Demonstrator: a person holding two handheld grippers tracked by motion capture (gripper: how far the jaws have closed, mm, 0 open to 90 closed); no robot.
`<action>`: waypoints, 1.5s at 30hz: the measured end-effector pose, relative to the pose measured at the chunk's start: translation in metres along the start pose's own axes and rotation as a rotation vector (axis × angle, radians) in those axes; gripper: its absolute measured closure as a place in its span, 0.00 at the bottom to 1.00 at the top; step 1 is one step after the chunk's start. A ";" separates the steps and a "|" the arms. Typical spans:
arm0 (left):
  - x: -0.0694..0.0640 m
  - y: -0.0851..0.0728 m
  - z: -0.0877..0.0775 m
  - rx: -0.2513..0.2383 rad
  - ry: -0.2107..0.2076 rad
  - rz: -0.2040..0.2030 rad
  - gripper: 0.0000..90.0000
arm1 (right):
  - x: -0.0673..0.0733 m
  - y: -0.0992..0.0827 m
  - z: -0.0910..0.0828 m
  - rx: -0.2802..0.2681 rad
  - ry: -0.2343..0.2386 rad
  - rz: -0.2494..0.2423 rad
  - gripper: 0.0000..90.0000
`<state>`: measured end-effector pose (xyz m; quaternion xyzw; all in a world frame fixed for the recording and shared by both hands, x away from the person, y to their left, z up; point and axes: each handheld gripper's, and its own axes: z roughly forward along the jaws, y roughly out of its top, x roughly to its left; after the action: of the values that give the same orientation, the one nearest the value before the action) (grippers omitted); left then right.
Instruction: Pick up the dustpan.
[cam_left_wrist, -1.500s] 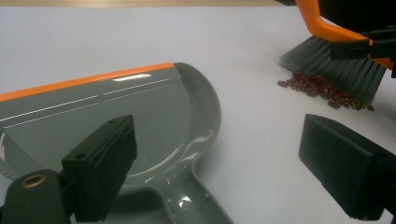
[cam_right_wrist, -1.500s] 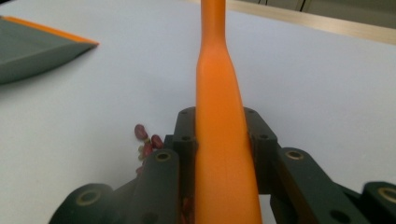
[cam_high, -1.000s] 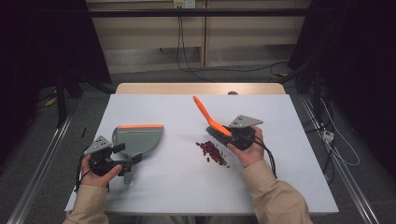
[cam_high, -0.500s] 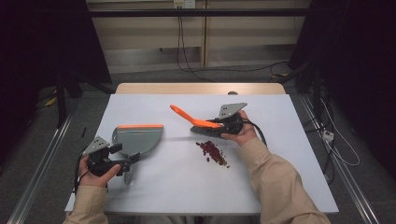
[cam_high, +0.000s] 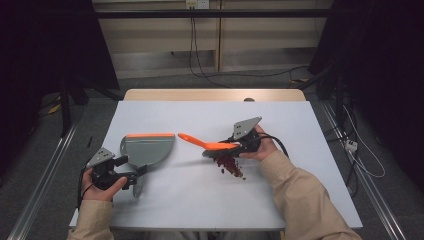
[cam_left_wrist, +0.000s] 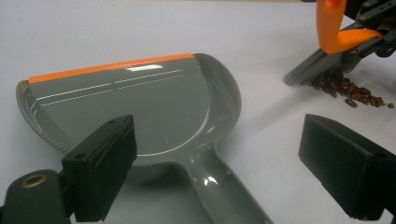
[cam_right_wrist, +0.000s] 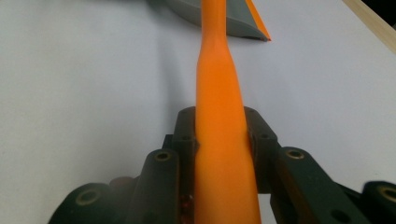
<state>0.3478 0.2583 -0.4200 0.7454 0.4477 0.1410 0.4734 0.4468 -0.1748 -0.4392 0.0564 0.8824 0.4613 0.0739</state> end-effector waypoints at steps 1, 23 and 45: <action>0.000 0.000 -0.001 -0.004 0.001 -0.003 0.13 | 0.002 -0.001 -0.001 0.000 0.003 -0.001 0.79; -0.004 0.002 -0.006 -0.012 -0.006 0.015 0.13 | 0.045 0.035 -0.024 -0.095 -0.090 0.189 0.79; -0.003 0.001 -0.007 -0.006 -0.004 0.014 0.13 | 0.058 0.012 0.010 -0.042 0.041 0.264 0.79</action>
<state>0.3424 0.2595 -0.4152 0.7474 0.4411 0.1442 0.4754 0.3920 -0.1506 -0.4397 0.1609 0.8588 0.4865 -0.0044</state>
